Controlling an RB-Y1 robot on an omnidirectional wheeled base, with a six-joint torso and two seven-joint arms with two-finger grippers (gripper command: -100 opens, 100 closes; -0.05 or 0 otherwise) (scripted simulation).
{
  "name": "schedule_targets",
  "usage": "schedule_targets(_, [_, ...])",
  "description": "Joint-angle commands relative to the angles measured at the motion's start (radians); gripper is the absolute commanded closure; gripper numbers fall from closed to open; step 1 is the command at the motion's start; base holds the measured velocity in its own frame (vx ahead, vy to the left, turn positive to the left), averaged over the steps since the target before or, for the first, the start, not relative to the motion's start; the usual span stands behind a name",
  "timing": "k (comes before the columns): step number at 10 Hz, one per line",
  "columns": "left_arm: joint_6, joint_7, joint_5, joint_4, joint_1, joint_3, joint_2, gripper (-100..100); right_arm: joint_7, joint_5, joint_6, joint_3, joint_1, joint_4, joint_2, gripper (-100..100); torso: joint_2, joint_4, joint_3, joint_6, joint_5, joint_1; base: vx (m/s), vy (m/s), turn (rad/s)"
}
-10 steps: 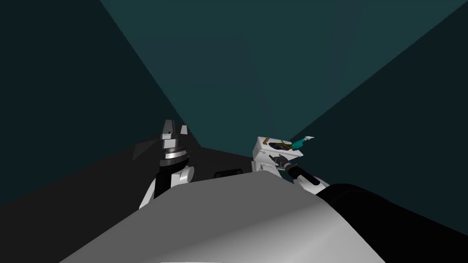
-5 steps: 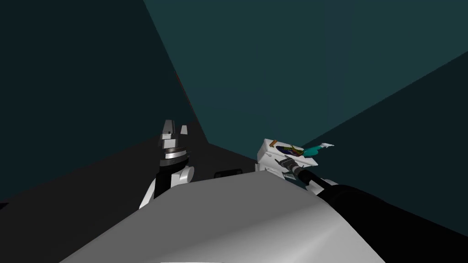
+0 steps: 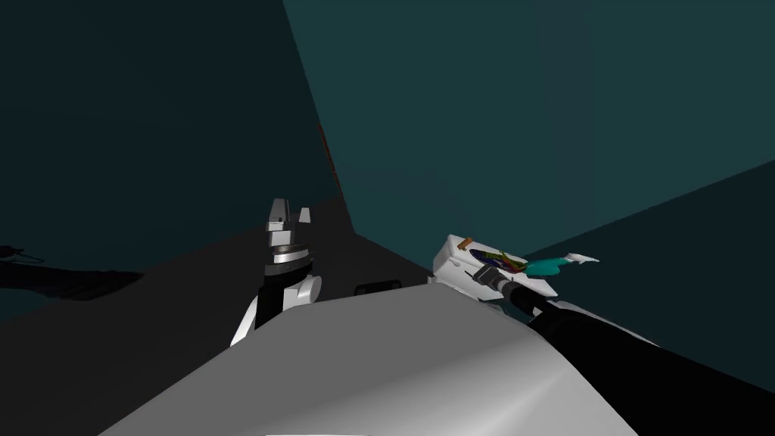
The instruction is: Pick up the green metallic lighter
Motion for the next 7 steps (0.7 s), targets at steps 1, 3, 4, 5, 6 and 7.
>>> schedule_targets(1, [0.0, 0.0, 0.0, 0.0, 0.0, 0.0, 0.0, 0, 0.03, 0.016, -0.021, -0.01, 0.042, 0.008, -0.044, -100, 0.0, 0.0, 0.0, 0.0, 0.0, 0.0, -0.042, 0.011, 0.254])
schedule_targets(3, [0.0, 0.0, 0.0, 0.0, 0.0, 0.0, 0.0, 0, 0.067, 0.043, -0.044, -0.015, 0.085, 0.029, -0.09, -100, -0.002, 0.0, -0.001, 0.0, 0.0, 0.0, -0.031, 0.006, 0.227])
schedule_targets(4, [0.0, 0.0, 0.0, 0.0, 0.0, 0.0, 0.0, 0, 0.104, 0.068, -0.066, -0.02, 0.125, 0.051, -0.131, -100, -0.002, 0.0, -0.001, 0.001, 0.0, -0.001, -0.029, 0.002, 0.32])
schedule_targets(5, [0.0, 0.0, 0.0, 0.0, 0.0, 0.0, 0.0, 0, 0.104, 0.068, -0.066, -0.02, 0.13, 0.051, -0.136, -100, -0.002, 0.0, -0.001, 0.0, 0.0, -0.001, -0.024, -0.004, 0.159])
schedule_targets(6, [0.0, 0.0, 0.0, 0.0, 0.0, 0.0, 0.0, 0, 0.141, 0.091, -0.087, -0.024, 0.175, 0.073, -0.173, -100, -0.002, 0.0, -0.001, 0.001, 0.0, -0.001, -0.027, 0.001, 0.222])
schedule_targets(7, [0.0, 0.0, 0.0, 0.0, 0.0, 0.0, 0.0, 0, 0.141, 0.091, -0.087, -0.024, 0.175, 0.073, -0.181, -100, -0.002, 0.0, -0.001, 0.0, 0.0, -0.001, -0.024, -0.004, 0.177])
